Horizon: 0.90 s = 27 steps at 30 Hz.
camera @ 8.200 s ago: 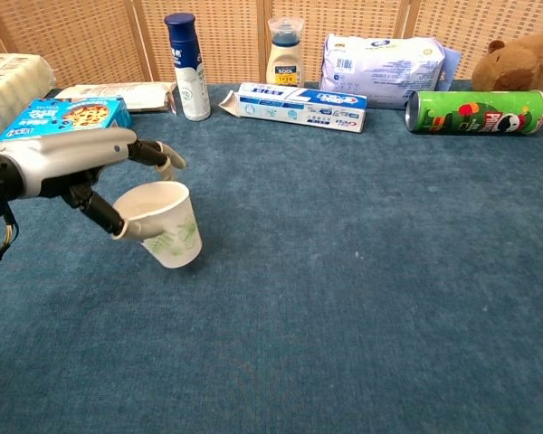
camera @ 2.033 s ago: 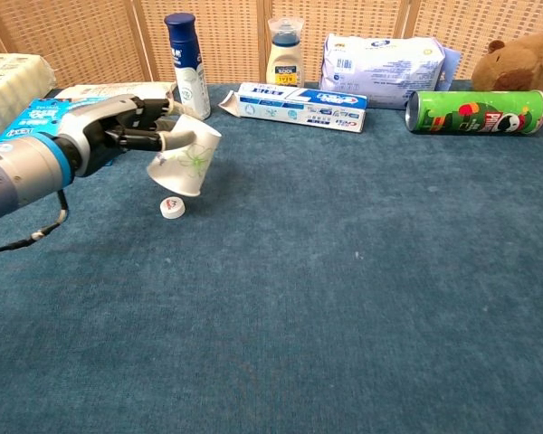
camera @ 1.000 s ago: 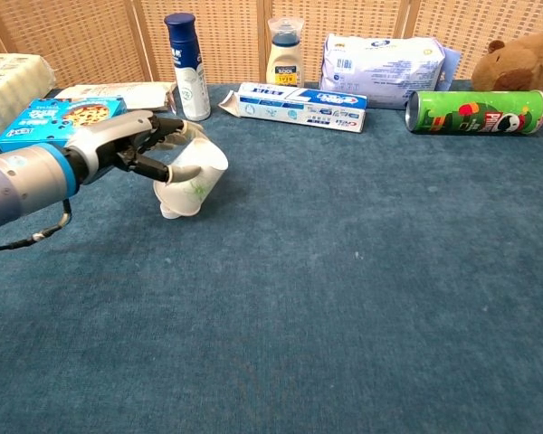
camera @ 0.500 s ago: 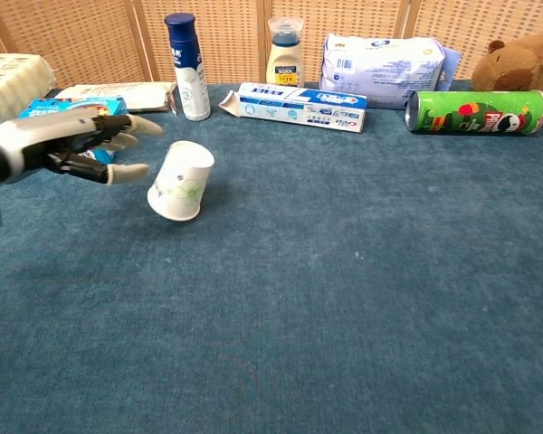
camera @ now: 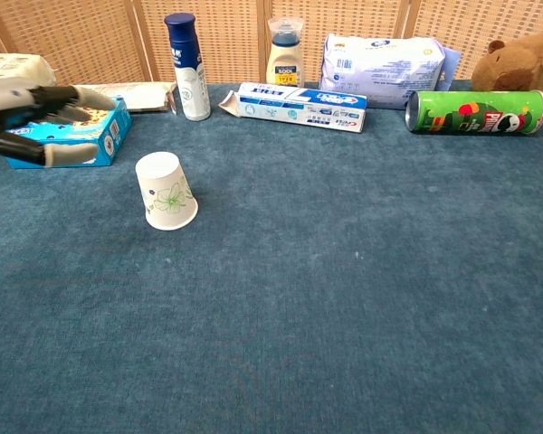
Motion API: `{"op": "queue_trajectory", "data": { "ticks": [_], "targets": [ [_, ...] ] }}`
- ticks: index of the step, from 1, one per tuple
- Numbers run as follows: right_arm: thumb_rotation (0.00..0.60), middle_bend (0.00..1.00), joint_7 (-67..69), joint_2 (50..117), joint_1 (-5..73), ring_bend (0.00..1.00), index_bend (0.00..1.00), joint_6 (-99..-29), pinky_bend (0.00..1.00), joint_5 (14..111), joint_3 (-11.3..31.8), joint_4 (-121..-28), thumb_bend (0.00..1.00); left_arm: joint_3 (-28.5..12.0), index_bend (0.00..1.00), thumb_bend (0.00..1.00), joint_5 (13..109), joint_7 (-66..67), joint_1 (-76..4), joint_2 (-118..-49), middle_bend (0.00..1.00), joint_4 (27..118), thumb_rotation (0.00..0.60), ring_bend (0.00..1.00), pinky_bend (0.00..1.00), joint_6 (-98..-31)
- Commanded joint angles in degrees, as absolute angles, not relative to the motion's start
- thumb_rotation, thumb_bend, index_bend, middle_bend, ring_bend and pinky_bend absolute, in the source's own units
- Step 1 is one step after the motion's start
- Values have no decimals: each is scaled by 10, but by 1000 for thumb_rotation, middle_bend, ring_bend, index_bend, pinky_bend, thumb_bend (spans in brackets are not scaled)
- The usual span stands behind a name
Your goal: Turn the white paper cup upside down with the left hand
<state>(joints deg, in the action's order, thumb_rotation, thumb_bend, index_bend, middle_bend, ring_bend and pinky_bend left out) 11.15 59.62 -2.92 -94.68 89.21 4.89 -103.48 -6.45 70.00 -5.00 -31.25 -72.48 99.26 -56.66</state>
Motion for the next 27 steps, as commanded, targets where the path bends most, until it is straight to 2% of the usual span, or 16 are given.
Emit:
{"op": "queue_trajectory", "data": {
  "ticks": [1, 5, 15, 21, 27],
  "targets": [
    [600, 381, 90, 595, -23, 430, 383, -935, 451, 889, 48, -1037, 249, -42, 65, 324, 706, -3, -281, -681, 0, 1037, 303, 0, 0, -610],
    [600, 381, 46, 597, -17, 419, 383, -922, 444, 885, 48, -1041, 250, -17, 66, 325, 727, 28, -244, -647, 0, 1070, 317, 0, 0, -659],
    [600, 381, -45, 605, -5, 411, 383, -892, 437, 877, 39, -1058, 249, 48, 65, 326, 827, 35, -136, -610, 0, 1085, 317, 0, 0, -796],
    [600, 381, -72, 615, 0, 408, 384, -889, 431, 889, 35, -1063, 249, 75, 65, 325, 879, 7, -78, -598, 0, 1081, 315, 0, 0, -866],
    [600, 381, -77, 618, 4, 408, 383, -889, 431, 908, 29, -1069, 249, 91, 65, 326, 907, -8, -36, -592, 0, 1076, 317, 0, 0, -908]
  ]
}}
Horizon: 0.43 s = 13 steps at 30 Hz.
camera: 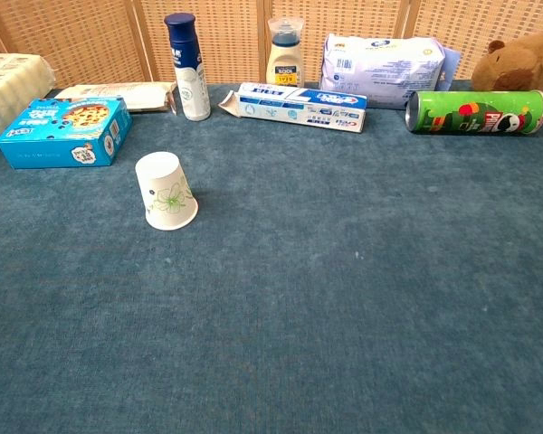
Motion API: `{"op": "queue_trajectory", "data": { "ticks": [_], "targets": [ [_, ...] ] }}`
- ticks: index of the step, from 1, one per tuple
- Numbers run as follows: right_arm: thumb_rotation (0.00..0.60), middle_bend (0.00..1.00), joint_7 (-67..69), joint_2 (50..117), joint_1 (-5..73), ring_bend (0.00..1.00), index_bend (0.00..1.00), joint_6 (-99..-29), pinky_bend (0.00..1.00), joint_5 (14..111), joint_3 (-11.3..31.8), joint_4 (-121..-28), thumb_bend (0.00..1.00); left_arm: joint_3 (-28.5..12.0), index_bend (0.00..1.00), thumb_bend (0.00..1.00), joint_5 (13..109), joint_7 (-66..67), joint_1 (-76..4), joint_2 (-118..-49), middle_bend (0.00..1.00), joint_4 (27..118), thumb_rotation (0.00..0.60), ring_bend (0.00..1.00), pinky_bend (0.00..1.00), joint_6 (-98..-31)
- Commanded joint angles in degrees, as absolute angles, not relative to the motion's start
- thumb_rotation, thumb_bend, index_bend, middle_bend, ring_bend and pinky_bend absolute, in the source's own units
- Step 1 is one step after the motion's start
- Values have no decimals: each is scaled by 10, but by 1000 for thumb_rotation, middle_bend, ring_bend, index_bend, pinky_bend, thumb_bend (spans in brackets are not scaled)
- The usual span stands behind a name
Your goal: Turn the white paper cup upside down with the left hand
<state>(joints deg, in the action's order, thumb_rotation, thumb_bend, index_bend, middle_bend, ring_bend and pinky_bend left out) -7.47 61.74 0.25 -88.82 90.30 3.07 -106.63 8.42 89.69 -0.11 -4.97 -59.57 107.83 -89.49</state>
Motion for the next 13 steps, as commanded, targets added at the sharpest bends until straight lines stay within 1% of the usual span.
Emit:
{"op": "queue_trajectory", "data": {
  "ticks": [1, 5, 13],
  "targets": [
    [600, 381, -79, 618, 4, 408, 384, -889, 431, 910, 28, -1071, 249, 92, 65, 326, 911, -8, -33, -591, 0, 1075, 317, 0, 0, -912],
    [600, 381, -80, 618, 6, 408, 384, -887, 430, 913, 28, -1074, 250, 90, 65, 325, 921, -3, -22, -590, 0, 1074, 312, 0, 0, -920],
    [600, 381, -77, 621, 7, 408, 384, -886, 430, 911, 26, -1069, 249, 79, 65, 325, 924, 1, -21, -594, 0, 1078, 318, 0, 0, -906]
  ]
}}
